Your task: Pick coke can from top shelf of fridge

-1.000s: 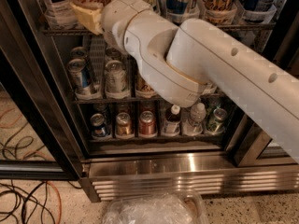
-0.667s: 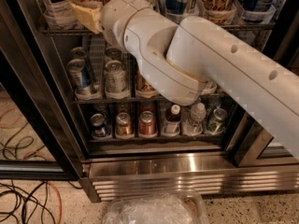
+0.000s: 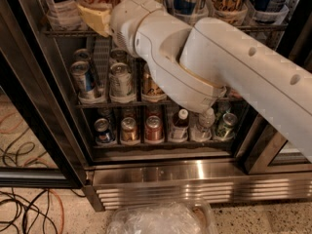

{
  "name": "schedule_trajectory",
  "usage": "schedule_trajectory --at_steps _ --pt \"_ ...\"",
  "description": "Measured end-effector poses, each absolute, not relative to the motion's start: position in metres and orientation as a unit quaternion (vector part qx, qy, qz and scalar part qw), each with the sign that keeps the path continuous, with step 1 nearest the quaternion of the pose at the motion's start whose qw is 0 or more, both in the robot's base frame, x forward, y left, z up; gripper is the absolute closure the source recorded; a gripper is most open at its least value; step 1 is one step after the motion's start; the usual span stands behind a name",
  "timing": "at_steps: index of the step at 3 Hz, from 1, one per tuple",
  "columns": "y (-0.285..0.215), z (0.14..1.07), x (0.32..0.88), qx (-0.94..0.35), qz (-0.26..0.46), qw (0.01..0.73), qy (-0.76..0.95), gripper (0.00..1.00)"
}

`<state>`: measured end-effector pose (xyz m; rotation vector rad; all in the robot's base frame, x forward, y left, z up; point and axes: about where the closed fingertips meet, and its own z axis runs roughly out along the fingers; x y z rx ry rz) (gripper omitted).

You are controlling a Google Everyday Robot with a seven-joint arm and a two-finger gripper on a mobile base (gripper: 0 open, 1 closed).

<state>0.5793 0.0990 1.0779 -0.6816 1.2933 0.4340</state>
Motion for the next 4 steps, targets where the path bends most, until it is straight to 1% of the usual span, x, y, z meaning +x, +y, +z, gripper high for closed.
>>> schedule_trajectory --at_steps 1,2,4 --pt "0.099 1.080 0.579 -0.309 0.197 0.723 0.586 1.00" --pt "0.078 1.047 0.560 -0.310 0.201 0.698 0.613 1.00" --pt "0.072 1.007 0.496 -0.375 0.260 0.658 0.599 1.00"
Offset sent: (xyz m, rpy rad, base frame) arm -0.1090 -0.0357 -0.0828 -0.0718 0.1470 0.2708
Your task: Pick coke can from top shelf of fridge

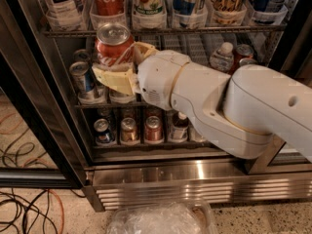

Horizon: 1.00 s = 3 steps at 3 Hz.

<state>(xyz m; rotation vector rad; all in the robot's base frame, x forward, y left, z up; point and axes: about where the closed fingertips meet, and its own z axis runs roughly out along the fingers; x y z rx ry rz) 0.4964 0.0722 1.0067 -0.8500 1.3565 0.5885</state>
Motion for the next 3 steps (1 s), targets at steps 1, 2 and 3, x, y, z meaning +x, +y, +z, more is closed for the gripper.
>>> schedule_trajectory --at_steps 1,2,3 --pt "0.055 0.992 0.471 -0.392 0.272 0.634 0.609 1.00" --pt "0.039 0.975 0.454 -0.388 0.275 0.616 0.628 1.00" --pt "0.039 0.975 0.453 -0.388 0.276 0.614 0.629 1.00"
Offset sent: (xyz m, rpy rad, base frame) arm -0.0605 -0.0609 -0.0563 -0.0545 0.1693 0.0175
